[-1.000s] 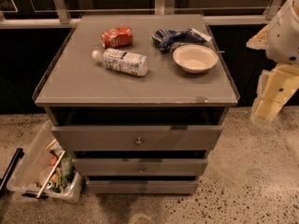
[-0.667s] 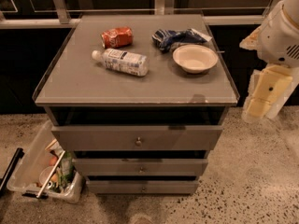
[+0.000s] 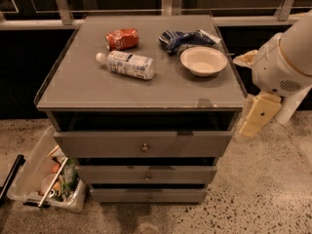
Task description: Open top drawer
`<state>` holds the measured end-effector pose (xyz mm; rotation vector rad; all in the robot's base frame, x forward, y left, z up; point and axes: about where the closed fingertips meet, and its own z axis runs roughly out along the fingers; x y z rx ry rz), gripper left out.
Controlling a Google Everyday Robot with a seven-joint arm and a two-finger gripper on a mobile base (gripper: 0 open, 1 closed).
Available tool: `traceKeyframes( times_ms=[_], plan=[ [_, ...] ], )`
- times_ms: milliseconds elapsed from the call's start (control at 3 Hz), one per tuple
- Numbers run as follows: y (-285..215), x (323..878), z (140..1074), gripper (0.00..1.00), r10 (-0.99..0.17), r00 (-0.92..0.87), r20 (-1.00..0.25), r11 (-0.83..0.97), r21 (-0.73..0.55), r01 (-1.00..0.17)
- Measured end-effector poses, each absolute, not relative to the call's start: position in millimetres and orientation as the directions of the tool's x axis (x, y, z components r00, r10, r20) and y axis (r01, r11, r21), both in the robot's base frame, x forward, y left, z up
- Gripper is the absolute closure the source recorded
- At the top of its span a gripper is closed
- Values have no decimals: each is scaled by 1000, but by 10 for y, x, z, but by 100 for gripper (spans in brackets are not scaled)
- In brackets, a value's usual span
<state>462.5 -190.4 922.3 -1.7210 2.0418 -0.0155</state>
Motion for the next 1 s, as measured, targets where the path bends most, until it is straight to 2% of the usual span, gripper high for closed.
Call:
traceKeyframes(
  times_ms=[667, 1000],
  plan=[
    [-1789, 4710, 8449, 0, -894, -36, -447, 181, -287, -941],
    [-1789, 4709, 8447, 0, -894, -36, -447, 181, -287, -941]
  ],
)
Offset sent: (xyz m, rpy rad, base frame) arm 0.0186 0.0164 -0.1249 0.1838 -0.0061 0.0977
